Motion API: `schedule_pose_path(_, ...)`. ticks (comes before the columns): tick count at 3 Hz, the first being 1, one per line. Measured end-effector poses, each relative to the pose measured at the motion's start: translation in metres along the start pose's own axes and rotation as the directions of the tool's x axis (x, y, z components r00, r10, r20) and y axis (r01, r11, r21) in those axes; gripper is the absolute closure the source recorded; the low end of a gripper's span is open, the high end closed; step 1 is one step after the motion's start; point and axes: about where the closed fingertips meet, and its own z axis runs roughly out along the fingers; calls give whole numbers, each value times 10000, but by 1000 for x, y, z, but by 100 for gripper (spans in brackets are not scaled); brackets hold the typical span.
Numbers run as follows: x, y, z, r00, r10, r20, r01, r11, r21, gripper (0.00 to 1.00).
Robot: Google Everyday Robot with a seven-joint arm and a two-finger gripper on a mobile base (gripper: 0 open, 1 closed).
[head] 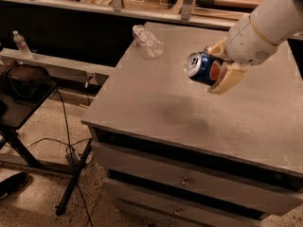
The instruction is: Knock pepsi can over
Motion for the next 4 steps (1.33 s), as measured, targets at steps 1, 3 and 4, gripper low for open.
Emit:
schedule_pose_path(1,-1,27,17,9862,-324,-1621,227,9978,-618,100)
schedule_pose_path(3,-6,36,41,9476,-738,-3109,714,9973,-192,59)
schedule_pose_path(4,5,39,61,9187,-1142,-3780,1105,9934,-316,36)
